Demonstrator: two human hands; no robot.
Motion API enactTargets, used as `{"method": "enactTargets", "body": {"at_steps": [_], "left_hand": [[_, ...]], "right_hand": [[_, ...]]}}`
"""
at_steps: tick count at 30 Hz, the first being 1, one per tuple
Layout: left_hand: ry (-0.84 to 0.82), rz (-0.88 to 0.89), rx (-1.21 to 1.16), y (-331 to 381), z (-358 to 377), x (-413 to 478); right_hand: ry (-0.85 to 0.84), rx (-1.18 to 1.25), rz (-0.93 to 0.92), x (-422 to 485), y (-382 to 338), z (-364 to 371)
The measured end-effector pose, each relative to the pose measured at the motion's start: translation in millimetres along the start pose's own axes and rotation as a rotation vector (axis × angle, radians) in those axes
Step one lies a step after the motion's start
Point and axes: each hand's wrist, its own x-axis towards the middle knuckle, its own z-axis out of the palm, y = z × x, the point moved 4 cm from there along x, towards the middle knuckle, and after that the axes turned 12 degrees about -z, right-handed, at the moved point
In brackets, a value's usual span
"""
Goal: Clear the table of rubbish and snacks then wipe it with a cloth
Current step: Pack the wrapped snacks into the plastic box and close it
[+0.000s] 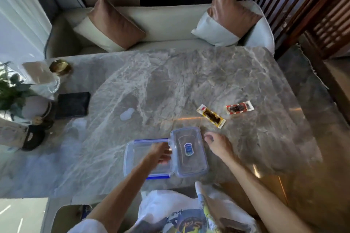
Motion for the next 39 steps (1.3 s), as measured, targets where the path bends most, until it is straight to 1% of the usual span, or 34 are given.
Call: {"method": "enactTargets", "body": {"at_steps": [2, 4, 7, 10, 13, 15, 17, 19, 21, 23, 26, 29, 32, 34, 37, 39], "left_hand": [[0.073, 0.112, 0.062, 49.1, 32.0, 4.4], [0.123, 0.183, 0.163, 89.8, 65.9, 11.1], [0.258, 0.259, 0.364, 137.2, 107.7, 25.8], [0.362, 0.323, 0.541, 172.2, 142.2, 47.3], [0.372, 0.283, 0.603, 192.9, 164.9, 74.2], [0.373, 0.245, 0.613, 198.8, 172.5, 91.3], [0.42, 0.235, 0.637, 201.8, 174.9, 104.6], [0.472, 0.24, 0.647, 202.3, 175.4, 111.7], [0.473, 0.226, 0.608, 198.9, 177.5, 115.0], [0.464, 0.218, 0.608, 195.0, 180.3, 117.2], [0.379, 0.201, 0.594, 182.9, 185.7, 120.9], [0.278, 0.144, 0.44, 165.6, 192.7, 115.7], [0.103, 0.071, 0.267, 148.4, 210.1, 107.9], [0.039, 0.088, 0.208, 147.7, 228.2, 100.2], [0.083, 0.128, 0.105, 161.1, 256.3, 89.1], [0.136, 0.145, 0.098, 172.2, 272.7, 85.2]], "right_hand": [[0.083, 0.113, 0.085, 27.8, 27.4, -36.2], [0.105, 0.34, 0.207, 53.6, 59.1, -57.1], [0.069, 0.638, 0.396, 74.7, 95.0, -68.6], [-0.017, 0.843, 0.508, 80.0, 114.2, -67.1], [-0.115, 1.105, 0.647, 79.9, 124.6, -60.1], [-0.165, 1.266, 0.677, 83.7, 131.3, -53.4], [-0.207, 1.382, 0.695, 89.4, 132.4, -49.6], [-0.19, 1.408, 0.716, 91.0, 130.2, -46.6], [-0.149, 1.406, 0.73, 93.8, 126.2, -42.7], [-0.079, 1.353, 0.724, 95.4, 124.4, -41.2], [-0.027, 1.273, 0.73, 91.4, 127.3, -39.3], [0.026, 1.222, 0.733, 85.8, 138.0, -44.3], [0.177, 1.141, 0.7, 82.4, 160.0, -62.2], [0.264, 1.076, 0.642, 85.5, 175.3, -79.6], [0.331, 0.998, 0.535, 101.3, 193.5, -110.8], [0.312, 0.954, 0.469, 116.4, 201.1, -131.2]]}}
